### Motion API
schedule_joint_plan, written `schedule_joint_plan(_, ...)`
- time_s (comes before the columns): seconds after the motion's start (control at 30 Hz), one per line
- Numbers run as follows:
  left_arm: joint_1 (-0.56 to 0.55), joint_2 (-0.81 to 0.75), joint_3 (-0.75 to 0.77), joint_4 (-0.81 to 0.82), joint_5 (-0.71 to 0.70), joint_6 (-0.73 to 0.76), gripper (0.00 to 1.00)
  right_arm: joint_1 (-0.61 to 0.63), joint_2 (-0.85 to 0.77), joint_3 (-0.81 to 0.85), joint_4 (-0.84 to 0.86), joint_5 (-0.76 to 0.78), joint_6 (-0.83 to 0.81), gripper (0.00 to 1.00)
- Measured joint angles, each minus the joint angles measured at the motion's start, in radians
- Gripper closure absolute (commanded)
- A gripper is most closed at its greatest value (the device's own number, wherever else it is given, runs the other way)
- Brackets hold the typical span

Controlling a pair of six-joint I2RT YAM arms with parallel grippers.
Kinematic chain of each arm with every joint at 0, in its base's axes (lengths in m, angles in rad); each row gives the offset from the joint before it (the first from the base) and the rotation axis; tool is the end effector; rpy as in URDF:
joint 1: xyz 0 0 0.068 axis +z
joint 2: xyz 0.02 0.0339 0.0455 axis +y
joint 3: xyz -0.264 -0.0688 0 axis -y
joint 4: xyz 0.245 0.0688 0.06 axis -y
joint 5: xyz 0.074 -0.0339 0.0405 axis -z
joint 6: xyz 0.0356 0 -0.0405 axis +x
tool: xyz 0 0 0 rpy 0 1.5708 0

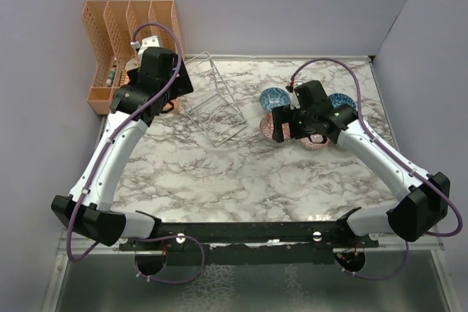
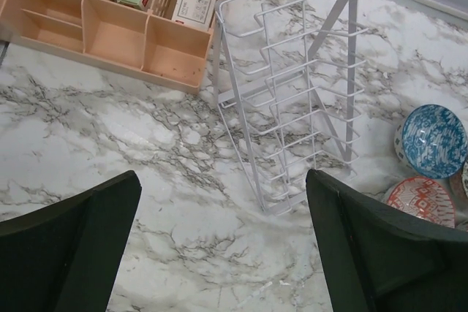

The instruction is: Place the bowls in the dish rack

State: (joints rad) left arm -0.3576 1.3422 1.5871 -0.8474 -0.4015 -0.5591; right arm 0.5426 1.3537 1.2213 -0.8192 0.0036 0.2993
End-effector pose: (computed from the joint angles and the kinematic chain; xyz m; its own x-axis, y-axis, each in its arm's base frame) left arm 0.2590 -0.0819 0.4277 -0.4609 -0.3490 -0.8159 -0.2641 0.9317 -0.2493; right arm 0.2377 0.1432 0.3092 -0.8181 -0.1490 -0.5554 -0.2861 0.9433 0.1683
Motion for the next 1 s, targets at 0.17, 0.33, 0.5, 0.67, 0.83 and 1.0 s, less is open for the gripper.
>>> schedule_joint_plan(0.17, 0.0, -0.04, -0.069, 0.051, 0.043, 0.093, 0.01, 0.0, 0.003, 0.0, 0.001, 0.004, -0.013, 0.02)
schedule_joint_plan(0.33, 0.0, -0.12, -0.129, 0.121, 0.152, 0.154, 0.01, 0.001, 0.043, 0.001, 0.009, 0.007, -0.022, 0.08)
schedule_joint_plan(0.5, 0.0, -0.15, -0.087, 0.135, 0.217, 0.139, 0.01, 0.002, 0.12, 0.008, 0.02, 0.008, -0.025, 0.13)
schedule_joint_plan(0.67, 0.0, -0.15, -0.044, 0.109, 0.264, 0.114, 0.01, 0.023, 0.205, 0.009, 0.046, 0.019, -0.038, 0.13)
schedule_joint_plan(0.83, 0.0, -0.193, -0.079, 0.1, 0.265, 0.129, 0.01, 0.047, 0.296, 0.05, 0.067, 0.075, -0.07, 0.14)
schedule_joint_plan(1.0, 0.0, -0.211, -0.083, 0.101, 0.263, 0.152, 0.01, 0.054, 0.406, 0.138, 0.102, 0.113, -0.131, 0.17)
